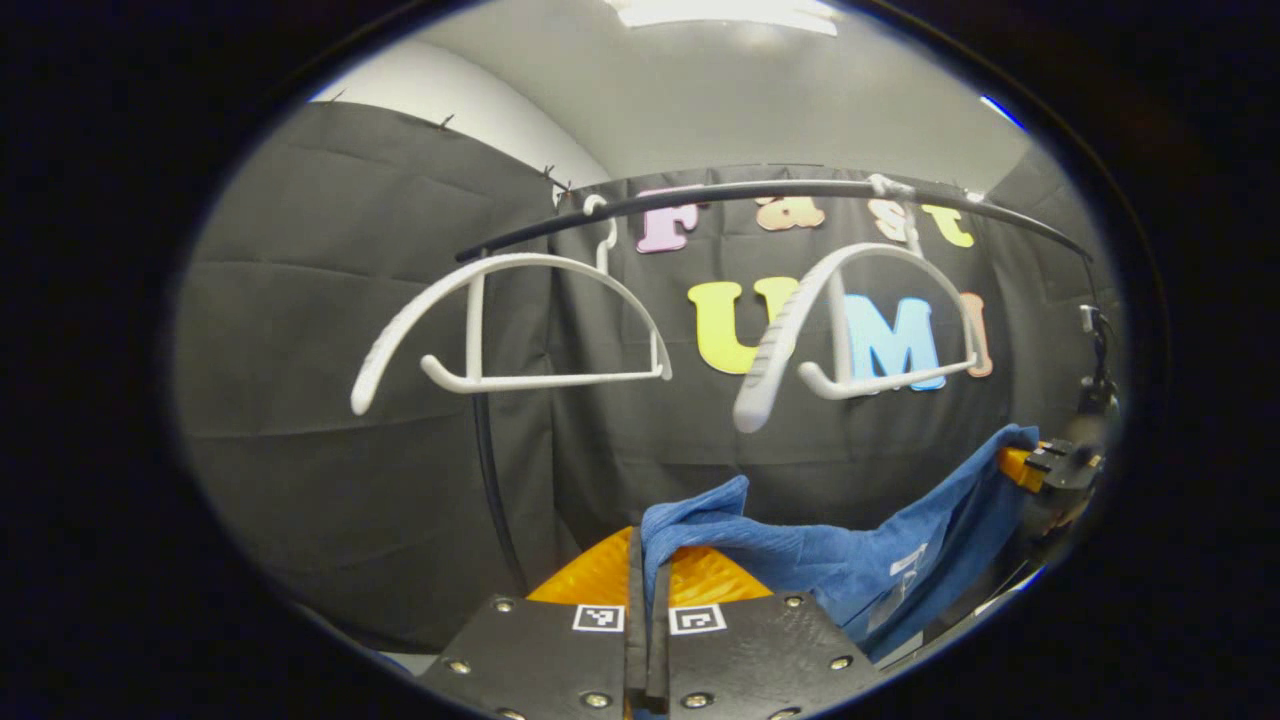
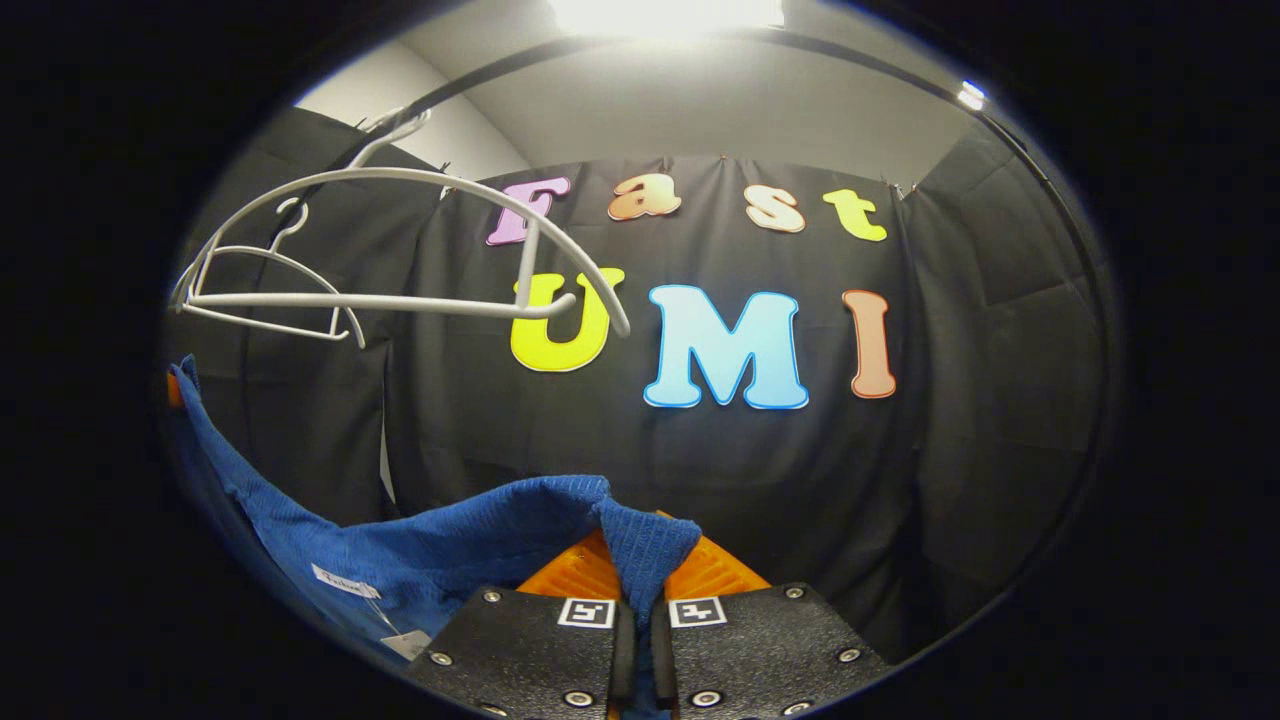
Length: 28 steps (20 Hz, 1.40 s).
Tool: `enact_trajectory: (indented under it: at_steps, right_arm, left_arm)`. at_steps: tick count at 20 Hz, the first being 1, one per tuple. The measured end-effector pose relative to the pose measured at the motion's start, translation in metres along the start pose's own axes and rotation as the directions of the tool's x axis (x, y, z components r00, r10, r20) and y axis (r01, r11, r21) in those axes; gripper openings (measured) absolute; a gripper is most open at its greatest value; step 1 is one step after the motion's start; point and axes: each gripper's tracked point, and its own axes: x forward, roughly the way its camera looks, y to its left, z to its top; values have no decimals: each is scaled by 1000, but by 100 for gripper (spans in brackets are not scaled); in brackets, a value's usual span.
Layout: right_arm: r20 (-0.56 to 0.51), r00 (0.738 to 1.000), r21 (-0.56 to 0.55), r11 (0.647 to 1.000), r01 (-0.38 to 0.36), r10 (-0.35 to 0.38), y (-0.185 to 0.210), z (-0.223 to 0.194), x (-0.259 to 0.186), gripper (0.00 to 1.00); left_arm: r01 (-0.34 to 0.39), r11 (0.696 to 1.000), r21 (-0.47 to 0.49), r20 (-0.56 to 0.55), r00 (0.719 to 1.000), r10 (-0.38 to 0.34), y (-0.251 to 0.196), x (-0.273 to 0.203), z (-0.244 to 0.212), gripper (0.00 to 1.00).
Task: Grasp the clothes on the hanger with both hands and then place them into the laundry hamper below.
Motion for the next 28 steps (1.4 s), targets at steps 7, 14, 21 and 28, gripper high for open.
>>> enact_trajectory:
  at_steps: [7, 14, 21, 28]
  right_arm:
    - [53, 999, 25, 1000, -9, 8, 25, 45, -73, 6]
    - [89, 996, 46, 998, -30, 25, 56, 82, -145, 6]
    - [83, 996, 87, 996, -30, 22, 87, 87, -201, 6]
    - [19, 998, 105, 992, -68, 66, 128, 59, -247, 5]
  left_arm:
    - [110, 993, -34, 54, 993, -108, -20, -67, 30, 1]
    - [200, 977, -76, 132, 973, -189, -25, -112, 67, 6]
    - [299, 951, -81, 200, 939, -279, -55, -157, 82, 1]
    - [391, 915, -105, 165, 914, -371, -73, -202, 41, 1]
